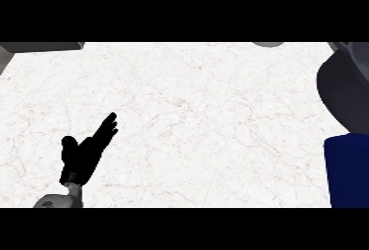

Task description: Pick the can from the tray and place it in the pot

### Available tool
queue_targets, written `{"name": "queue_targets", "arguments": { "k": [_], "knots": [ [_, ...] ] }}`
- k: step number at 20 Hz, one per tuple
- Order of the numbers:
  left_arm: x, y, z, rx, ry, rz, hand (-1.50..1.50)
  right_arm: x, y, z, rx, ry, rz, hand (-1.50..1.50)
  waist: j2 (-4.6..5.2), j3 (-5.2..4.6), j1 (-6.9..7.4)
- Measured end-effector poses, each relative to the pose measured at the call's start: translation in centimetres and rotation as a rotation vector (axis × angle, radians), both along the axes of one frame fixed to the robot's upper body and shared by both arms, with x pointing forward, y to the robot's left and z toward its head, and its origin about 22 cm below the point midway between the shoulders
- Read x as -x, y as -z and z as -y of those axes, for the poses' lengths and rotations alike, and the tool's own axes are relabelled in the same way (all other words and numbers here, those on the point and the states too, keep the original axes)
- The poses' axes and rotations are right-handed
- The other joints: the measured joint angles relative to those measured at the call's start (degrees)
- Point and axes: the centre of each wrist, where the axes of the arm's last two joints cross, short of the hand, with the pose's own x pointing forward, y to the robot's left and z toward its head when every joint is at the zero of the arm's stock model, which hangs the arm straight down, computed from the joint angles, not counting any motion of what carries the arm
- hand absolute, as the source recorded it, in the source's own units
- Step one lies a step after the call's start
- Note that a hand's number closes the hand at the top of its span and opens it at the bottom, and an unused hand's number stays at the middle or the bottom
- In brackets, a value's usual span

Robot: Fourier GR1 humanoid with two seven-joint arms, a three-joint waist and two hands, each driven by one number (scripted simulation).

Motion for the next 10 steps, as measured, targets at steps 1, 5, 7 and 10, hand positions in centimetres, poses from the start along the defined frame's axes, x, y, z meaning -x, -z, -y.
{"name": "queue_targets", "arguments": {
  "k": [1, 5, 7, 10],
  "knots": [
    [0.0, -0.1, 0.1, -0.001, 0.008, -0.001, 0.0, 1.5, -0.4, 1.6, 0.017, 0.025, 0.004, 1.5, 0.1, 0.0, 0.59],
    [-0.3, 0.2, 0.8, -0.003, 0.039, 0.009, 0.0, 4.9, -1.6, 5.3, 0.101, 0.087, 0.007, 1.5, 0.31, 0.02, 2.33],
    [-0.6, 0.0, 0.9, -0.005, 0.044, 0.011, 0.0, 6.0, -2.4, 6.3, 0.155, 0.11, 0.005, 1.5, 0.35, 0.0, 2.77],
    [-1.1, 0.0, 1.3, -0.008, 0.05, 0.012, 0.0, 6.7, -4.5, 7.3, 0.233, 0.131, 0.008, 1.5, 0.34, -0.03, 3.06]
  ]
}}
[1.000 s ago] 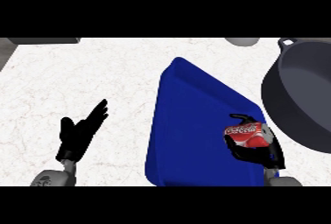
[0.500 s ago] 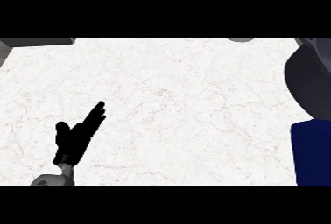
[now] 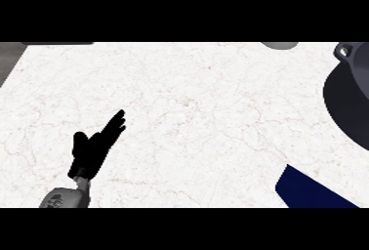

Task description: Pick the can from the tray and place it in the pot

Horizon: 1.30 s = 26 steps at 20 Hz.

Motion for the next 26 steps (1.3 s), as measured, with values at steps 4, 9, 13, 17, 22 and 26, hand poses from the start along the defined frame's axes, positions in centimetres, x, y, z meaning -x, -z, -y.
{"name": "queue_targets", "arguments": {
  "k": [4, 9, 13, 17, 22, 26],
  "knots": [
    [-0.1, -0.1, -0.5, -0.001, 0.008, -0.002, 0.0, -0.8, -2.0, 0.2, 0.106, 0.015, -0.007, 1.5, 0.11, -0.07, 0.35],
    [0.2, -0.3, -0.5, -0.004, 0.007, -0.005, 0.0, -2.7, -6.3, -0.3, 0.201, 0.033, -0.045, 1.5, 0.12, -0.12, 0.53],
    [0.1, -0.4, 0.1, -0.005, 0.011, -0.004, 0.0, -6.2, -10.9, -1.2, 0.253, 0.044, -0.076, 1.5, 0.2, -0.16, 0.76],
    [-0.1, -0.2, -0.1, -0.004, 0.018, 0.005, 0.0, -10.1, -13.7, -2.6, 0.286, 0.032, -0.128, 1.5, 0.23, -0.13, 1.12],
    [-0.3, -0.1, 0.3, 0.003, 0.028, 0.005, 0.0, -14.5, -16.0, -3.9, 0.336, 0.009, -0.229, 1.5, 0.28, -0.07, 1.66],
    [-0.5, -0.3, 0.6, 0.005, 0.035, 0.004, 0.0, -18.1, -16.2, -5.4, 0.378, -0.006, -0.303, 1.5, 0.35, -0.03, 2.05]
  ]
}}
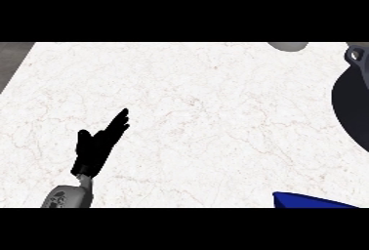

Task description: Pick the can from the tray and place it in the pot

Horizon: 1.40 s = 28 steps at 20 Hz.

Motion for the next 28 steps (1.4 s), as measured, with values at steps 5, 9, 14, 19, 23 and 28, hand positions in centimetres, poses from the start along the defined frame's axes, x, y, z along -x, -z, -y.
{"name": "queue_targets", "arguments": {
  "k": [5, 9, 14, 19, 23, 28],
  "knots": [
    [-0.2, -0.2, 0.0, 0.001, 0.013, -0.003, 0.0, -3.3, 0.4, -1.3, 0.115, 0.014, -0.127, 1.5, 0.26, -0.01, 0.72],
    [-0.3, -0.3, 0.5, 0.005, 0.03, 0.001, 0.0, -5.1, 1.6, -2.4, 0.268, 0.055, -0.267, 1.5, 0.43, -0.02, 1.39],
    [-0.5, -0.3, 1.1, -0.002, 0.039, 0.005, 0.0, -8.0, 3.5, -3.3, 0.268, 0.079, -0.477, 1.5, 0.6, 0.0, 1.93],
    [-0.2, -0.1, 0.9, -0.005, 0.034, 0.007, 0.0, -10.3, 5.9, -4.2, 0.173, 0.126, -0.692, -1.5, 0.42, -0.14, 1.68],
    [-0.2, -0.3, 0.5, -0.001, 0.025, -0.003, 0.0, -12.4, 6.5, -5.2, 0.103, 0.092, -0.672, -1.5, 0.17, -0.43, 1.01],
    [0.2, -0.2, 0.4, -0.004, 0.008, -0.005, 0.0, -13.9, 5.7, -6.4, -0.071, 0.053, -0.359, -1.5, -0.04, -0.43, 0.17]
  ]
}}
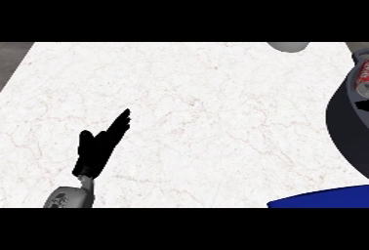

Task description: Pick the can from the tray and place it in the pot

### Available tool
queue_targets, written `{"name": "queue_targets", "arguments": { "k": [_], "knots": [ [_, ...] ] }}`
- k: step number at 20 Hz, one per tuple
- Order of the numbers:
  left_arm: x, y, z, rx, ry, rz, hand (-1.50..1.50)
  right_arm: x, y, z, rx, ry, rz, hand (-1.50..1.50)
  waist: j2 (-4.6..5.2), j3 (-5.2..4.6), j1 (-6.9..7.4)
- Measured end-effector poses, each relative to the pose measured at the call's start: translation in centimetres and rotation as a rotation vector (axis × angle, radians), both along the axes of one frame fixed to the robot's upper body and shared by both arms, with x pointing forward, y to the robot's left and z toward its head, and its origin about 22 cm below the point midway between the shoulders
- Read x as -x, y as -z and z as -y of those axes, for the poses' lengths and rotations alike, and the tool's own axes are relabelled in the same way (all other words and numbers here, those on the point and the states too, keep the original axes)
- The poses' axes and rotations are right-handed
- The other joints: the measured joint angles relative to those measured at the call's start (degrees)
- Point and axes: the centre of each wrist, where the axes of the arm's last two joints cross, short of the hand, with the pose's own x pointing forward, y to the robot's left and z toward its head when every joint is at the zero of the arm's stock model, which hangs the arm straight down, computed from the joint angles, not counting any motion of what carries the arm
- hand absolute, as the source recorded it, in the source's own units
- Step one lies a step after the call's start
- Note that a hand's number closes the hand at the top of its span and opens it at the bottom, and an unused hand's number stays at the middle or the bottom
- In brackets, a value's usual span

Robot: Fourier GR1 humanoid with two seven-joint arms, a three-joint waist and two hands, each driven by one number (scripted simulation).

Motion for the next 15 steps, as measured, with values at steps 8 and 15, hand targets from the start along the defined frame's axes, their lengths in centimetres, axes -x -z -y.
{"name": "queue_targets", "arguments": {
  "k": [8, 15],
  "knots": [
    [0.3, 0.1, -0.9, 0.001, -0.016, -0.002, 0.0, 0.1, -3.3, 2.0, -0.206, 0.199, 0.493, -1.5, -0.06, 0.42, -1.07],
    [0.4, 0.2, -0.8, -0.007, -0.031, -0.001, 0.0, 3.8, -3.8, 6.8, -0.276, 0.344, 0.741, -1.5, -0.08, 0.49, -1.48]
  ]
}}
